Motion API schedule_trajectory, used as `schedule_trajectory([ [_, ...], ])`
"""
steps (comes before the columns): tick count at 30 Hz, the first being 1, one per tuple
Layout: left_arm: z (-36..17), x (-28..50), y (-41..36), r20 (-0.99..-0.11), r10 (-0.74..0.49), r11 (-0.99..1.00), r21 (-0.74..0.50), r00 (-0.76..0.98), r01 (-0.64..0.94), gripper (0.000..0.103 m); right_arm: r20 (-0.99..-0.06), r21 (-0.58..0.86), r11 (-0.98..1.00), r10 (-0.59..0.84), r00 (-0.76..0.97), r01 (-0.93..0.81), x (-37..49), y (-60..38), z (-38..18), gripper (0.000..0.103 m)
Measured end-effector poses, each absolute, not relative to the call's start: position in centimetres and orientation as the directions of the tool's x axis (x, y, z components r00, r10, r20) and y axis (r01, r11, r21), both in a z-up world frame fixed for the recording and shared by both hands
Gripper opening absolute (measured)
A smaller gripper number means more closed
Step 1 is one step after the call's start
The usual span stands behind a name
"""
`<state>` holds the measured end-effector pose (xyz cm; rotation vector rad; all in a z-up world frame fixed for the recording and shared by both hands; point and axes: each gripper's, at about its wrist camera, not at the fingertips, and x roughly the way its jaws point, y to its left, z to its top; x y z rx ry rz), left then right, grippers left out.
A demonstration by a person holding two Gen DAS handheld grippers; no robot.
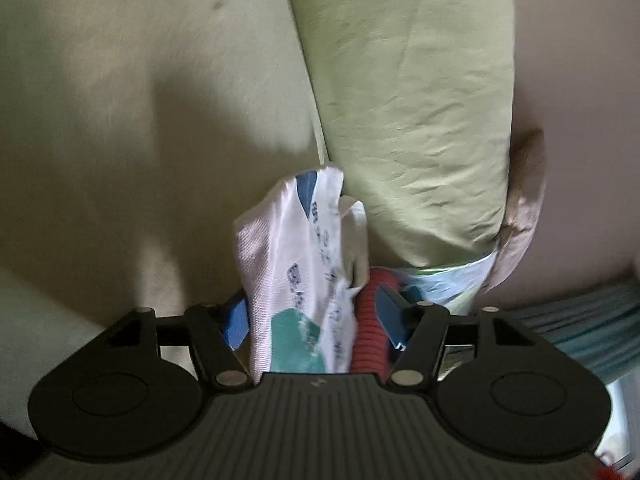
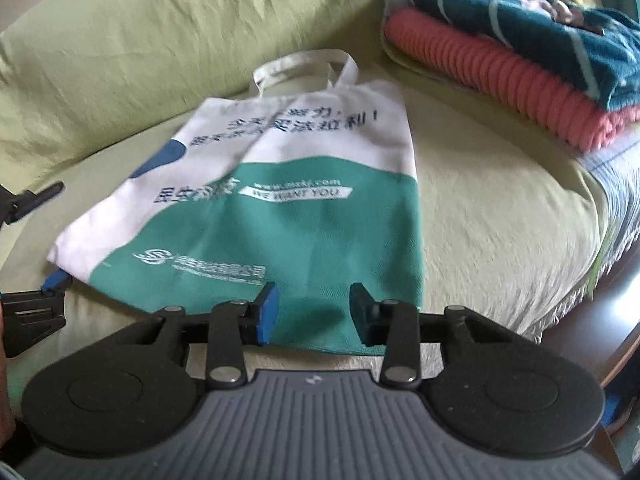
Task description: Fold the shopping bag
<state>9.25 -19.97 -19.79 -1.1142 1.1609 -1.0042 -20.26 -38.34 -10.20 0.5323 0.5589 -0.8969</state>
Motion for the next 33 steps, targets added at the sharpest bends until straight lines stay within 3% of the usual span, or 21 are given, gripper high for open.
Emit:
schedule_trajectory([
  [5, -18.2, 9.4, -21.4, -0.304, -0.946, 0.323, -0.921, 0.116, 0.22, 0.04, -0.647, 0.223, 0.495, -0.569, 0.508, 0.84, -20.8, -39.1, -11.1, 0.035],
  [8, -16.5, 9.1, -22.4, -0.409, -0.904, 0.424, -0.82, 0.124, 0.384, 0.006, -0.651, 0.215, 0.488, -0.573, 0.497, 0.846, -20.9, -39.7, -11.4, 0.032],
  [9, -16.1, 8.8, -22.6, -0.435, -0.891, 0.445, -0.781, 0.13, 0.437, 0.004, -0.651, 0.203, 0.494, -0.577, 0.493, 0.845, -20.8, -39.8, -11.5, 0.031],
  [12, -14.2, 7.5, -23.5, -0.526, -0.833, 0.51, -0.61, 0.171, 0.606, 0.002, -0.643, 0.198, 0.505, -0.58, 0.5, 0.84, -20.8, -39.8, -11.7, 0.03],
  [14, -12.4, 5.9, -24.0, -0.539, -0.814, 0.51, -0.481, 0.218, 0.714, 0.0, -0.638, 0.227, 0.498, -0.573, 0.514, 0.837, -21.2, -40.0, -11.7, 0.03],
  [18, -7.9, 0.0, -25.9, -0.462, -0.835, 0.366, -0.061, 0.299, 0.929, 0.0, -0.638, 0.362, 0.438, -0.527, 0.561, 0.823, -22.9, -41.5, -11.9, 0.029],
  [23, -7.5, -7.8, -27.5, -0.403, -0.898, 0.054, 0.299, 0.177, 0.953, 0.0, -0.627, 0.526, 0.34, -0.465, 0.626, 0.78, -25.1, -43.5, -12.1, 0.018],
  [29, -10.5, -13.6, -28.4, -0.466, -0.884, -0.204, 0.462, 0.041, 0.863, 0.0, -0.576, 0.647, 0.225, -0.482, 0.66, 0.729, -28.3, -45.7, -10.9, 0.023],
  [33, -12.3, -15.0, -28.2, -0.514, -0.857, -0.284, 0.482, 0.005, 0.829, 0.0, -0.464, 0.755, 0.194, -0.516, 0.72, 0.626, -30.3, -46.7, -10.6, 0.039],
])
